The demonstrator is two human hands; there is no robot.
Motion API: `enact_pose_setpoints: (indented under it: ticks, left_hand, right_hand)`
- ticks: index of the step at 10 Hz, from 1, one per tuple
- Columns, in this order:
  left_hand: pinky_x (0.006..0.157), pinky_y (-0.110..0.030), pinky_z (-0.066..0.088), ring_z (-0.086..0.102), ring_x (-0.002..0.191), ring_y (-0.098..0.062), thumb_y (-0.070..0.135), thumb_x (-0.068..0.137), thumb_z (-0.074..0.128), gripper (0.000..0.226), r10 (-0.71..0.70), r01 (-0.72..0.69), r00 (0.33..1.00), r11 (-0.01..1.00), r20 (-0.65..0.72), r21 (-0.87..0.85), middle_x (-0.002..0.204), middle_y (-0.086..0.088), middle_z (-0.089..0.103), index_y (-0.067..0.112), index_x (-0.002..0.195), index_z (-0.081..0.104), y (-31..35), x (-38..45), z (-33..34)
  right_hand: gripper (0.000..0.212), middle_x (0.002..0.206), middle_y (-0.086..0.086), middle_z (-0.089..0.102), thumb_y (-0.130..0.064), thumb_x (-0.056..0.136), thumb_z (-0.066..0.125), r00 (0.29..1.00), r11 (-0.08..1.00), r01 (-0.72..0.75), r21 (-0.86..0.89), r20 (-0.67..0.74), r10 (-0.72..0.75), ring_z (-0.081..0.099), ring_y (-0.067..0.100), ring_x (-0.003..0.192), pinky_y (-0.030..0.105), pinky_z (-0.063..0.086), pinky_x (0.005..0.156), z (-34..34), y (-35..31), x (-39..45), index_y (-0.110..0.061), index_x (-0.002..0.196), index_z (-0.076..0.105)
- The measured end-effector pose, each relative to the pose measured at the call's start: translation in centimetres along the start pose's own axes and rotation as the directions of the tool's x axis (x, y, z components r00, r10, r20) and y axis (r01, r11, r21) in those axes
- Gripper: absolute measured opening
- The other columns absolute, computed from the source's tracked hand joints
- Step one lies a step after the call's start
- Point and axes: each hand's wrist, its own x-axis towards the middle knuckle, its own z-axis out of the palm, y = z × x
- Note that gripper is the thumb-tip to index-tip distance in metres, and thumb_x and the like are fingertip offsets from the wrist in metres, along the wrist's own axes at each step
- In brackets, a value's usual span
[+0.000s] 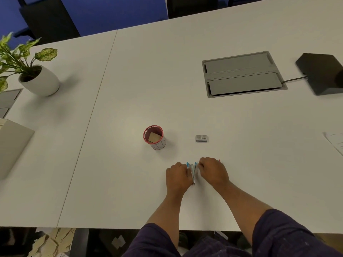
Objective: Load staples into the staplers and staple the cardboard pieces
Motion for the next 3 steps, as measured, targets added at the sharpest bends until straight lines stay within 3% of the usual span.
enact_pose_setpoints:
  ticks: [1,2,3]
  left_hand:
    - [0.057,-0.034,0.037,0.052,0.064,-0.024,0.021,0.09,0.062,0.019,0.133,-0.122,0.985,0.987,-0.11,0.106,0.073,-0.002,0.057,0.015,0.072,0.063,-0.1,0.3,0.0]
    - [0.068,-0.034,0.044,0.057,0.083,-0.025,0.017,0.091,0.057,0.01,0.176,-0.17,0.98,0.983,-0.095,0.066,0.094,-0.002,0.062,0.015,0.089,0.066,-0.1,0.5,-0.1]
    - [0.09,-0.036,0.047,0.056,0.114,-0.027,0.014,0.089,0.053,0.026,0.221,-0.217,0.969,0.975,-0.109,0.046,0.126,-0.005,0.06,0.014,0.114,0.062,-0.2,0.9,0.6]
  right_hand:
    - [0.02,0.091,0.001,0.067,-0.022,0.102,0.051,0.985,0.995,0.07,-0.074,-0.152,-0.081,0.063,0.022,0.086,0.033,0.046,0.066,-0.1,1.9,-0.1,-0.013,0.089,0.064]
    - [0.011,0.079,0.006,0.066,-0.01,0.089,0.071,0.944,0.98,0.111,-0.168,-0.291,-0.157,0.064,0.027,0.072,0.032,0.048,0.057,-0.7,3.5,-0.5,-0.008,0.079,0.066]
    - [0.008,0.089,0.009,0.069,-0.007,0.084,0.075,0.897,0.976,0.111,-0.185,-0.404,-0.179,0.067,0.029,0.076,0.034,0.053,0.064,-0.7,5.5,-0.5,-0.006,0.09,0.07]
